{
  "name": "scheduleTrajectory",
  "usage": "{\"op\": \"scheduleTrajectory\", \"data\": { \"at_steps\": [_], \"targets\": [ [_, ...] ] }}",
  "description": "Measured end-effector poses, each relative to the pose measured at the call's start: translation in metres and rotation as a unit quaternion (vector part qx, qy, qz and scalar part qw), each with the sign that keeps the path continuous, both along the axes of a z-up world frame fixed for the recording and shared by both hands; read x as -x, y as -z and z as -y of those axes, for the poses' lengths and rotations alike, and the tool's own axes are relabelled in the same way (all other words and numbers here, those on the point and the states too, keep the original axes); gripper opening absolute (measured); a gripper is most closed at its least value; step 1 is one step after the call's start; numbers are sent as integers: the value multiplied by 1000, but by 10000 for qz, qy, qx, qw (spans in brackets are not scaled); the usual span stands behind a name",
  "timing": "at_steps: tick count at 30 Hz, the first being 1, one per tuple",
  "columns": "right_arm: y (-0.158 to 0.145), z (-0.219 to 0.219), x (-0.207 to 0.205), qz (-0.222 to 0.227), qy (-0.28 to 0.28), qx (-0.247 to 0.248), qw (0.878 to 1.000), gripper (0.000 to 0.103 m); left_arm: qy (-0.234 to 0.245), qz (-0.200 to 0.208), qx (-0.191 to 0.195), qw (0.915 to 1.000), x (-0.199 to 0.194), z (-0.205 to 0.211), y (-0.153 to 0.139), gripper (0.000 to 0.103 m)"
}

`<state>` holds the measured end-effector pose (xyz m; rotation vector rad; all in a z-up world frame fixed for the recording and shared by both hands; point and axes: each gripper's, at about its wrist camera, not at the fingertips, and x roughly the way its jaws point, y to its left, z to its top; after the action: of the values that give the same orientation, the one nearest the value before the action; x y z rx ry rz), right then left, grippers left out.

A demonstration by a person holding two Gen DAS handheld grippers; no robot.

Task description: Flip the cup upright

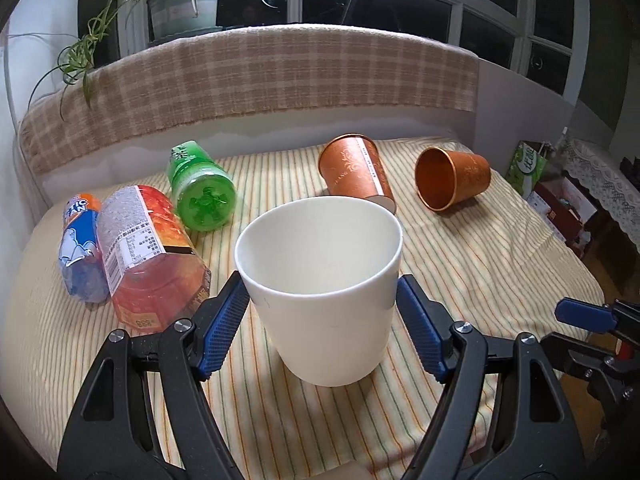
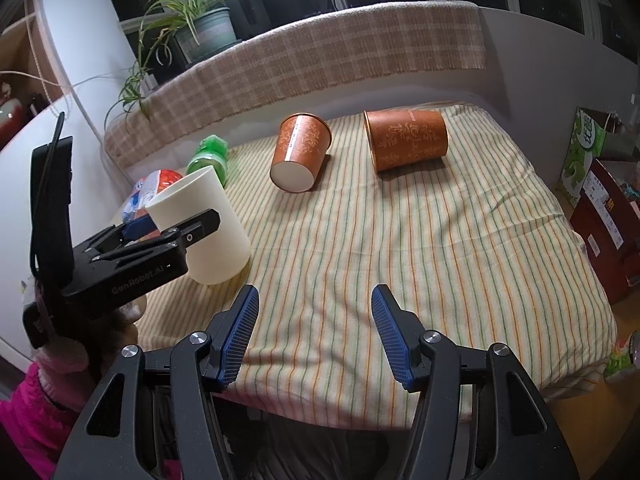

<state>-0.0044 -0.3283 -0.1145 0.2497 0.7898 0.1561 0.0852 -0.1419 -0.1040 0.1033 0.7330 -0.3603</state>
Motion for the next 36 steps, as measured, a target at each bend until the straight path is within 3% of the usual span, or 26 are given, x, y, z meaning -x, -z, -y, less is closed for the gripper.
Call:
{"op": "scheduleTrajectory", "data": {
  "at_steps": [14, 21, 23, 31, 36],
  "targets": [
    [-3, -3, 2, 41, 19, 19, 10000, 58, 309, -225, 212, 9990, 8, -5, 0, 77],
    [-6, -3, 5, 102, 50, 21, 9999, 58, 368, -389, 244, 9983, 13, -11, 0, 80],
    [-7, -4, 6, 130, 61, 57, 9999, 58, 341, -398, 266, 9983, 15, -16, -1, 85],
    [-14, -11, 9, 297, 63, 126, 9995, 58, 246, -307, 361, 9986, 28, -37, -12, 85],
    [-24, -22, 14, 558, 82, 344, 9978, 58, 22, 47, 408, 9992, 45, -57, -29, 86]
  ]
}}
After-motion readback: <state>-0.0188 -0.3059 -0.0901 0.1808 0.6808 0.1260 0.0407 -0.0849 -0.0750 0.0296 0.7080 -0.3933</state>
